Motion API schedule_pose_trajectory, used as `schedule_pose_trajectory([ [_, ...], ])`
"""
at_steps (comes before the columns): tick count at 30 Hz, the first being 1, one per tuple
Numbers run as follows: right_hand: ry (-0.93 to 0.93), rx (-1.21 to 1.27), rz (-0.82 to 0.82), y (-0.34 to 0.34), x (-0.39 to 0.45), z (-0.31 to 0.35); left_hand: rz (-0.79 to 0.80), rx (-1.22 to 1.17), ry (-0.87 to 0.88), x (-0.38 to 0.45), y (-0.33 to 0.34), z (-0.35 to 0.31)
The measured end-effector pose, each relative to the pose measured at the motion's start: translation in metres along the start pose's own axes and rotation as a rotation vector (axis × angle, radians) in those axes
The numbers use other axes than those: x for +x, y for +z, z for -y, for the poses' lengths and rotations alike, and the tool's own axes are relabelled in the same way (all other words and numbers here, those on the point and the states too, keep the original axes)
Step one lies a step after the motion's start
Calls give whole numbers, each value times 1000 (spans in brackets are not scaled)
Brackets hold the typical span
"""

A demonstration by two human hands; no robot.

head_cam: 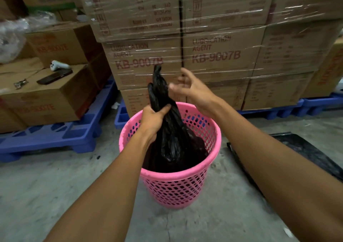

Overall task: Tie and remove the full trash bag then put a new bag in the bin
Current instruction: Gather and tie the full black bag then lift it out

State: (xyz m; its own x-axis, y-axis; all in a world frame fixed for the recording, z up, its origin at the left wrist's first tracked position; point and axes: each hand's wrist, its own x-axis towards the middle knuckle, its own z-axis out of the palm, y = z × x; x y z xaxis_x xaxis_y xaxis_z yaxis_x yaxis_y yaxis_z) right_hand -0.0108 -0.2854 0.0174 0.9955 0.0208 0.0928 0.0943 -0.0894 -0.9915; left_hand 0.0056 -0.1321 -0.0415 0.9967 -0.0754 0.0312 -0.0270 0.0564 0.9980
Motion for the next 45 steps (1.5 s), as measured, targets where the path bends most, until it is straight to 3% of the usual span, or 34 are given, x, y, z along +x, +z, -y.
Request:
schedule_pose_trajectory([
  [3, 74, -187, 317, 0, -13, -30, 60, 25, 23, -1, 0, -5],
  [5, 47, -166, 358, 8, -16, -48, 59, 70, 77, -1, 5, -9],
  [8, 38, -153, 163, 17, -9, -66, 8, 48, 144, 1, 7, -15],
  [12, 146, 258, -149, 21, 1, -67, -150, 52, 157, 6, -2, -28],
  [14, 178, 299, -224, 19, -2, -61, -204, 105, 124, 11, -4, -34],
  [15, 186, 263, -180, 17, -3, -60, -185, 142, 134, 14, -3, -35],
  [18, 199, 180, 175, 22, -15, -57, -65, 317, 181, 22, 3, -34],
  [20, 176, 104, 254, 33, -18, -61, 17, 477, 215, 23, 14, -35],
  [22, 141, 85, 146, 42, -17, -62, 35, 598, 257, 19, 25, -40],
  [26, 182, 92, 5, 40, -11, -63, 49, 376, 363, 17, 16, -48],
  [28, 209, 149, -17, 33, -11, -60, 181, 330, 233, 18, -3, -41],
  [30, 191, 205, -41, 28, -11, -55, 411, 295, 69, 9, -18, -22],
  [32, 178, 215, -49, 25, -12, -48, 557, 333, 15, 0, -26, 2],
  [35, 157, 204, -60, 25, -13, -46, 473, 387, 54, -9, -20, 18],
  [39, 176, 467, -117, 26, -8, -49, 277, 324, 56, -3, -6, 23],
  [43, 253, 724, -274, 15, -1, -50, 34, -77, -38, 8, -9, 27],
  [45, 255, 773, -321, 10, -2, -54, -13, -235, -97, 9, -12, 25],
])
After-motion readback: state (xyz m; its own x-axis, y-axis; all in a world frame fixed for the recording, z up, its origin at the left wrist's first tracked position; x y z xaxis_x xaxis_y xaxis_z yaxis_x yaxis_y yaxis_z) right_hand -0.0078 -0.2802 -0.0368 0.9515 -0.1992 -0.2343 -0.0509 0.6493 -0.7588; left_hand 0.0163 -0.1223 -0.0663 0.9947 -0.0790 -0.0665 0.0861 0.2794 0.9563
